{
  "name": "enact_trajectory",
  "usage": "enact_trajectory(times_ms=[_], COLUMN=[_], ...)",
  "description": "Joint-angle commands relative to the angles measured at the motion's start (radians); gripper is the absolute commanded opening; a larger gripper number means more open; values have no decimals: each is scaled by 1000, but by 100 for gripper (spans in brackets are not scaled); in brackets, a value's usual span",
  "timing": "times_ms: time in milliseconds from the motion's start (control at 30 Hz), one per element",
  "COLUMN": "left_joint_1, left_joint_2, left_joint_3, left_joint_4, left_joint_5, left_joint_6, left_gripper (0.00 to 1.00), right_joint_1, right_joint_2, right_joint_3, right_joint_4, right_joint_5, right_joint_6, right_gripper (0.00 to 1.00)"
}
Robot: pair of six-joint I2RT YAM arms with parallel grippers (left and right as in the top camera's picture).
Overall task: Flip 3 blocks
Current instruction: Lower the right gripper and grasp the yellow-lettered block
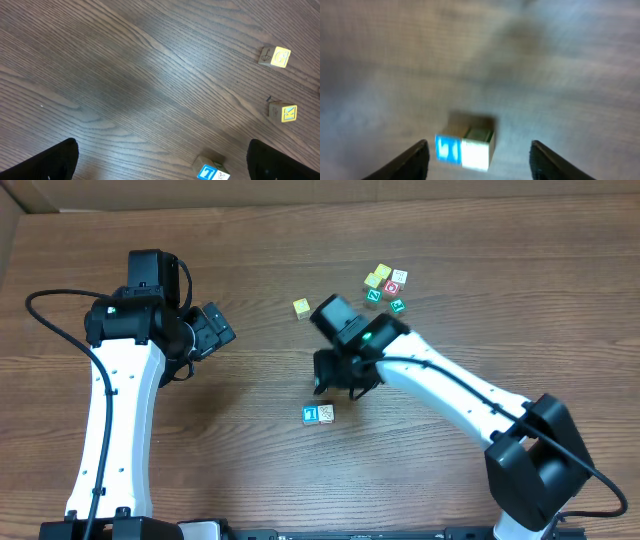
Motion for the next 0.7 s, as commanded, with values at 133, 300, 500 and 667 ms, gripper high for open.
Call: enact_trajectory(times_ms=[133,300,500,667], left_joint_1=[2,2,2,2], left_joint_2=[7,7,7,7], left_joint_3=[6,6,6,6], left_joint_4=[1,1,1,1], left_joint_5=[-2,-2,-2,-2], left_joint_6=[4,4,4,4], left_gripper=[100,99,100,100], right_joint_1=[-40,-40,-40,-40], right_joint_2=[-4,-2,10,64], right_joint_3=[-21,-39,-39,-39], right_joint_4=[133,237,293,363], right_joint_5=[126,168,301,314], right_joint_6=[145,301,450,530], right_gripper=[75,78,85,85])
